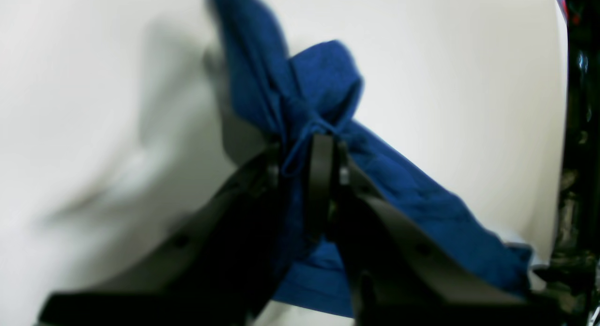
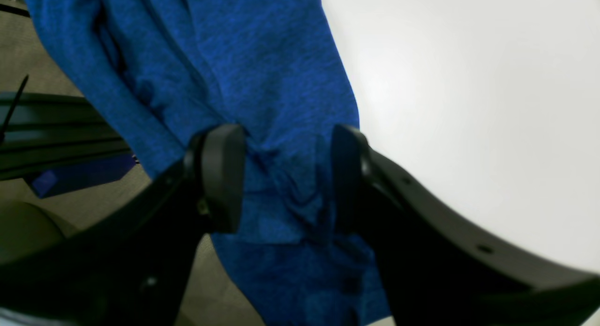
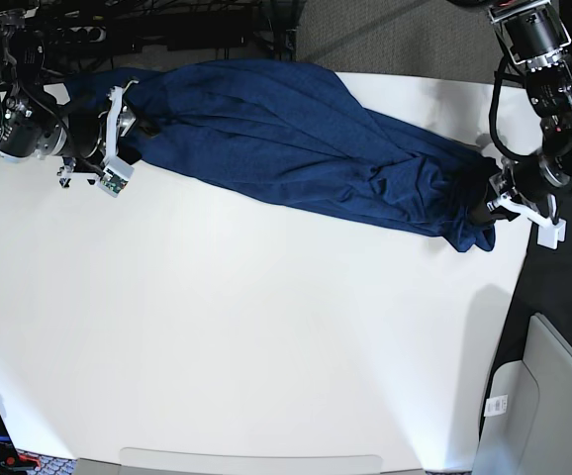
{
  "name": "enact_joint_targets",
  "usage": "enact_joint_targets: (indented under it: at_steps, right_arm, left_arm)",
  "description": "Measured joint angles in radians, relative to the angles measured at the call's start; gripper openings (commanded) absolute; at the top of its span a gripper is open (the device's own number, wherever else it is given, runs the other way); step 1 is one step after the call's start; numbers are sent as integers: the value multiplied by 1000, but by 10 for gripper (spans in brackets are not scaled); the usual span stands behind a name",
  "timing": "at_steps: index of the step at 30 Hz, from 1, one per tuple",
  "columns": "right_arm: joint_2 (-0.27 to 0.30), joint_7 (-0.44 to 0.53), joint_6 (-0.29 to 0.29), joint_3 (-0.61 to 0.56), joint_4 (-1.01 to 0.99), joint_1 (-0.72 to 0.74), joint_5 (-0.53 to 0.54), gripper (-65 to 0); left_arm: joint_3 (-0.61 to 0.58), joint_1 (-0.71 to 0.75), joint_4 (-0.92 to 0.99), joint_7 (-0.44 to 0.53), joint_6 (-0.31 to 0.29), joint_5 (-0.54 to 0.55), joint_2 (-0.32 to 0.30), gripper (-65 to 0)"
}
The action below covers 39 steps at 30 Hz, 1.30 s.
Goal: Fold the T-shirt properly
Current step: 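Fold the shirt's other end with the left gripper toward the right gripper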
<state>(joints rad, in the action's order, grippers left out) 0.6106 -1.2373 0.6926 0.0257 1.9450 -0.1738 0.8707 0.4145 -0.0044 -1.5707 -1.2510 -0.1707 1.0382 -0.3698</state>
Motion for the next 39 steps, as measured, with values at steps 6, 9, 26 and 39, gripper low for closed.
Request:
enact_joint_targets:
  at_steps: [6,9,26,39]
  right_arm:
    - [-6,0,0,0,-3,1,-85,-459]
    - [-11,1,0,0,-4,5,-109,-463]
    - [-30,5,0,1,-56,5,-195,-464]
    - [-49,6,0,2,-63,7,-192,-464]
  left_arm:
    - [-46,68,-238,-64,-9,11,79,-647]
    - [-127,97,-286,-68,-12,48,79,-647]
    - [-451,121,-393,-68,-12,76,224,-646]
    - [-544,115,-322,-65,-12,69,301,-554]
